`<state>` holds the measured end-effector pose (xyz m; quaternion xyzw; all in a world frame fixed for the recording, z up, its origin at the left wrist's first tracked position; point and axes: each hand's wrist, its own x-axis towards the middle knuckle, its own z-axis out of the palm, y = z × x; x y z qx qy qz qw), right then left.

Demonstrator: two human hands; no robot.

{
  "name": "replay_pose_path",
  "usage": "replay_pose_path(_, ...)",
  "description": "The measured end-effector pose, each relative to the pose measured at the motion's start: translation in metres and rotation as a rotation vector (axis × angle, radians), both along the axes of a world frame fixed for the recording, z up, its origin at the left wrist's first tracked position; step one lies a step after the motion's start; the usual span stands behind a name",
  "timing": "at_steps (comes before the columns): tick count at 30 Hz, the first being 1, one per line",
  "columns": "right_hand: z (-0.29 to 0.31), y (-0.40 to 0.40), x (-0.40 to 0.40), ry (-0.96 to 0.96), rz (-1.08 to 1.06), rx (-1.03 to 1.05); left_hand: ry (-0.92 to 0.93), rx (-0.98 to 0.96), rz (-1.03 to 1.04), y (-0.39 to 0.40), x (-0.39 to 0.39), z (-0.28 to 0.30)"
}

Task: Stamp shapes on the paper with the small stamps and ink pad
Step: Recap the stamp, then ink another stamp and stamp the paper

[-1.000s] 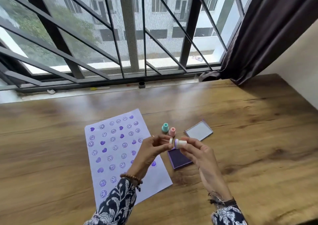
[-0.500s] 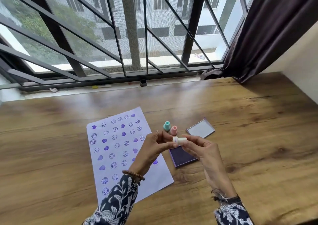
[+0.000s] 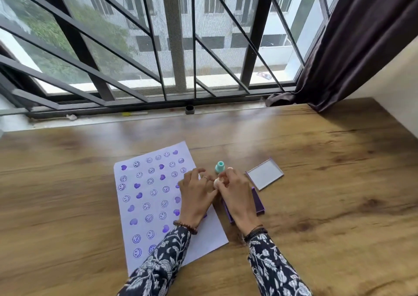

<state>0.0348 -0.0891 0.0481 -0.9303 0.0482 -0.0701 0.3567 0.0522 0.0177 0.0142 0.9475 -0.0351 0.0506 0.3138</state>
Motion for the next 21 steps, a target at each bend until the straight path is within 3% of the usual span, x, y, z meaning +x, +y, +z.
replay_pose_path(4,-0.004,-0.003,0.001,-0.024,0.011,0.034,0.003,0.046,0.068,-0.008,0.0,-0.005)
replay_pose_path(7,-0.004,-0.013,0.0,-0.086,-0.118,0.159,0.067,0.016,0.066,-0.006,-0.002,-0.009)
replay_pose_path(9,-0.004,-0.022,0.005,-0.13,-0.182,0.134,0.092,-0.003,0.082,-0.003,-0.004,-0.009)
replay_pose_path(13,-0.006,-0.028,0.019,0.042,-0.058,0.083,0.006,-0.124,0.139,-0.005,-0.014,-0.001)
replay_pose_path(16,-0.005,-0.028,0.019,0.049,-0.065,0.133,-0.078,-0.207,0.173,-0.01,-0.023,0.013)
replay_pose_path(18,0.001,-0.031,0.011,0.013,-0.145,0.317,-0.116,-0.266,0.156,-0.014,-0.029,0.022)
replay_pose_path(21,0.014,-0.037,-0.009,0.104,-0.202,0.983,-0.069,-0.485,0.078,-0.019,-0.036,0.038)
